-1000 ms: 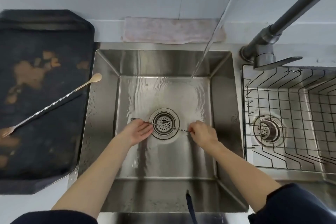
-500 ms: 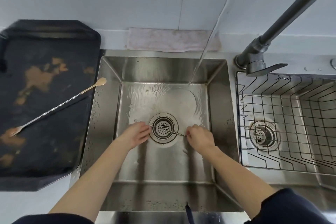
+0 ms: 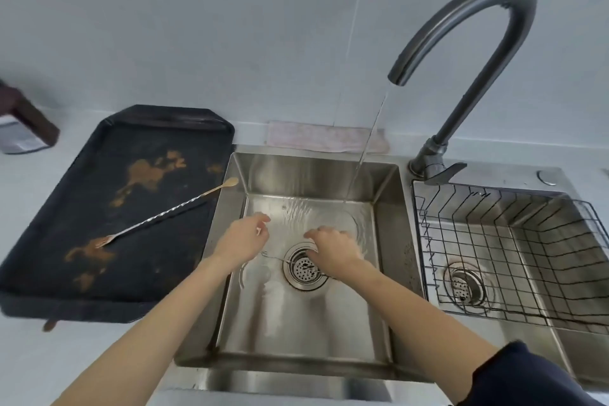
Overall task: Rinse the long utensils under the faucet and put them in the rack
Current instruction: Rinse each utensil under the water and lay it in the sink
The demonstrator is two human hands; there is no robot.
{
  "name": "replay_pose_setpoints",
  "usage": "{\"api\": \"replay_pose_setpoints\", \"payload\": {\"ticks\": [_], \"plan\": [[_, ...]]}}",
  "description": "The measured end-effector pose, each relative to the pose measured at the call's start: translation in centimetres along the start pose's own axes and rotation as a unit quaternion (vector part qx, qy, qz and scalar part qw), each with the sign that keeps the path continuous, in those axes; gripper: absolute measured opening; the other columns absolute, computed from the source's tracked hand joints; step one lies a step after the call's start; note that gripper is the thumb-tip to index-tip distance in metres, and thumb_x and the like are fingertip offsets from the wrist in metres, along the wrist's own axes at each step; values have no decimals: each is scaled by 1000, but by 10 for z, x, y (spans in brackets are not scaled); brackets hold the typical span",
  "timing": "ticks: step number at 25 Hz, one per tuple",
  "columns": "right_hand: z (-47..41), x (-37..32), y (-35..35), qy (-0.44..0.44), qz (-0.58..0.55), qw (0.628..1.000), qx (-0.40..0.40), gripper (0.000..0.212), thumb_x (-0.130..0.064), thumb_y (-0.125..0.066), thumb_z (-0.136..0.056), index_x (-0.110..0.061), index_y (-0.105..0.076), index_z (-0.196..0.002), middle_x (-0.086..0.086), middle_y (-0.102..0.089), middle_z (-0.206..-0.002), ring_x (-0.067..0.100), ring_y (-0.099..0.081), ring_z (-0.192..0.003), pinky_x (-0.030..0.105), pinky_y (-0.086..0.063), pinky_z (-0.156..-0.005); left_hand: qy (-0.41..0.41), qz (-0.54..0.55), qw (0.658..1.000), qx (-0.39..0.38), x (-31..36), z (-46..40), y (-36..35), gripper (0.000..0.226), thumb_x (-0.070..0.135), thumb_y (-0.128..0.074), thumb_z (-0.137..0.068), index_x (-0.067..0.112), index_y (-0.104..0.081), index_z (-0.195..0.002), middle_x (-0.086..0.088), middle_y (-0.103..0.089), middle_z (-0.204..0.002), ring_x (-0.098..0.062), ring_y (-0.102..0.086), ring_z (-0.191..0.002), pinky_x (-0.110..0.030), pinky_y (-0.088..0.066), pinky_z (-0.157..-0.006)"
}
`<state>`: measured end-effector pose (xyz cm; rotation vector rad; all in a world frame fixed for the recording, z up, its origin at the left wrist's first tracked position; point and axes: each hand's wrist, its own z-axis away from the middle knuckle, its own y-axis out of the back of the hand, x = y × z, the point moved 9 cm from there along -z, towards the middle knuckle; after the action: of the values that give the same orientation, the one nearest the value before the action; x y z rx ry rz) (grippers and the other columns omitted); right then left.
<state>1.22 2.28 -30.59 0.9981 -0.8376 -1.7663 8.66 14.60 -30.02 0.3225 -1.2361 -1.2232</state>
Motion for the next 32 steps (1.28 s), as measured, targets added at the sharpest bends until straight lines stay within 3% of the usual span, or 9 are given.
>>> {"api": "replay_pose_setpoints", "payload": {"ticks": [4,7,13,18,26,29,32], "plan": [[-10,-53,22,44,-13,997,61,37,-17,-43,-96,-16,-48,-132,9,-51,-136,32,-47,-125,42,-38,-104,-32,-11,994,103,-18,14,59,29,16,-42,-92,16,-58,-116,-8,-65,-116,-27,-61,-104,-40,-50,-91],[-24,-92,31,78,3,992,103,33,-13,-41,-95,-13,-54,-126,10,-56,-128,31,-50,-121,41,-39,-101,-33,-46,989,135,-42,16,89,27,15,-44,-92,14,-58,-115,-8,-65,-112,-24,-63,-98,-40,-52,-87],[-55,-163,36,144,24,981,125,32,-6,-42,-94,-12,-54,-124,10,-56,-125,30,-53,-115,41,-45,-90,-4,-115,983,140,-93,7,121,26,19,-49,-91,15,-56,-115,-6,-62,-117,-24,-59,-105,-38,-50,-87],[-81,-190,28,143,22,984,102,34,-2,-44,-93,-10,-51,-125,13,-50,-123,34,-58,-102,39,-46,-72,23,-170,977,126,-130,-5,121,28,25,-50,-90,16,-55,-116,-6,-61,-117,-26,-55,-108,-41,-47,-90],[-106,-198,14,137,58,986,78,34,-4,-45,-94,-12,-51,-127,12,-57,-121,30,-53,-114,39,-47,-86,6,-143,978,152,-135,-14,115,20,23,-46,-93,16,-60,-106,-5,-63,-106,-25,-54,-98,-35,-46,-75],[-102,-190,20,115,-19,990,84,33,-6,-41,-96,-9,-54,-126,14,-59,-122,32,-54,-114,42,-49,-87,-3,-119,980,161,-127,-9,116,21,23,-46,-93,15,-61,-106,-5,-64,-105,-23,-54,-98,-35,-47,-73],[-91,-171,31,57,-218,969,101,31,-9,-43,-95,-9,-58,-123,12,-63,-123,28,-59,-112,38,-48,-95,-24,-97,978,184,-109,0,119,22,23,-49,-92,15,-63,-108,-5,-65,-102,-22,-58,-95,-34,-49,-74]]}}
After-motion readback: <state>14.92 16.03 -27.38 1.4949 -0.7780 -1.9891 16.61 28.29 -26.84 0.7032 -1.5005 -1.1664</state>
